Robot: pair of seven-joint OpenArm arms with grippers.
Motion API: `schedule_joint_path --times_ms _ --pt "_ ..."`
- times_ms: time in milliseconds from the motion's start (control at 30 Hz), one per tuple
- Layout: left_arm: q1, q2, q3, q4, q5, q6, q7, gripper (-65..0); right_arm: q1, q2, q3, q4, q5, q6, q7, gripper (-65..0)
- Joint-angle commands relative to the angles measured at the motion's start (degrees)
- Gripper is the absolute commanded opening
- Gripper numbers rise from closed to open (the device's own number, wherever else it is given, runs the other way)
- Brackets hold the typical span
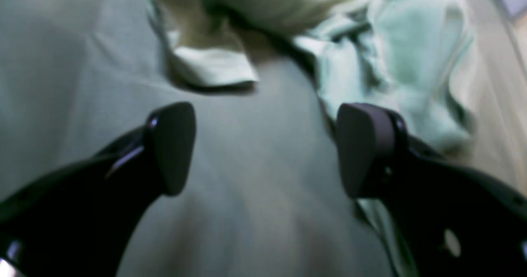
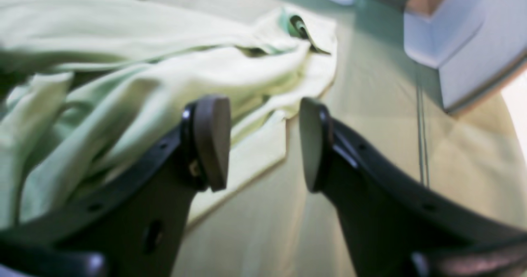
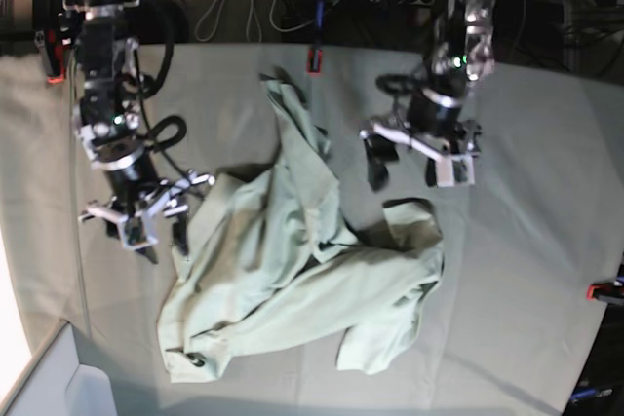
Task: Layout the t-shirt on the table in an organized manner, then fold the t-shirt properly
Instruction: 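Reach the left gripper down to the shirt hem and pull it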
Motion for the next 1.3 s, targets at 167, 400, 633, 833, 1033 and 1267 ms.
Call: schedule_joint_path --times_ms 167,400,633,833,1033,1267 --pt "-8.3 0.4 -2.4 -10.6 -4.3 -0.2 -1.1 -13.6 -4.7 -1.2 0.1 5.0 0.6 0.6 1.4 -36.9" --pt "-16.0 0.5 -5.4 -22.0 -4.4 -0.2 -1.2 -13.5 -7.9 -1.2 0.1 6.5 0.6 0.6 1.4 -36.9" --pt "-21.2 0.5 -5.4 -30.0 -4.6 -0.7 -0.9 -26.9 -10.5 -1.2 0.1 7.9 0.5 0.6 1.4 -36.9" --pt "-19.1 0.2 -5.8 -25.8 -4.6 -0.3 -0.7 -62.0 -11.8 -1.2 0.1 9.9 0.5 0.6 1.4 -36.9" --pt "-13.7 0.0 -5.4 0.0 -4.2 -0.2 -0.6 -64.8 -11.8 -1.2 0.1 10.1 0.5 0.6 1.4 -37.0" --pt "-27.2 -1.2 -1.0 4.1 -4.0 -0.2 5.9 -65.0 -12.5 -1.2 1.1 10.1 0.5 0.6 1.8 -37.0"
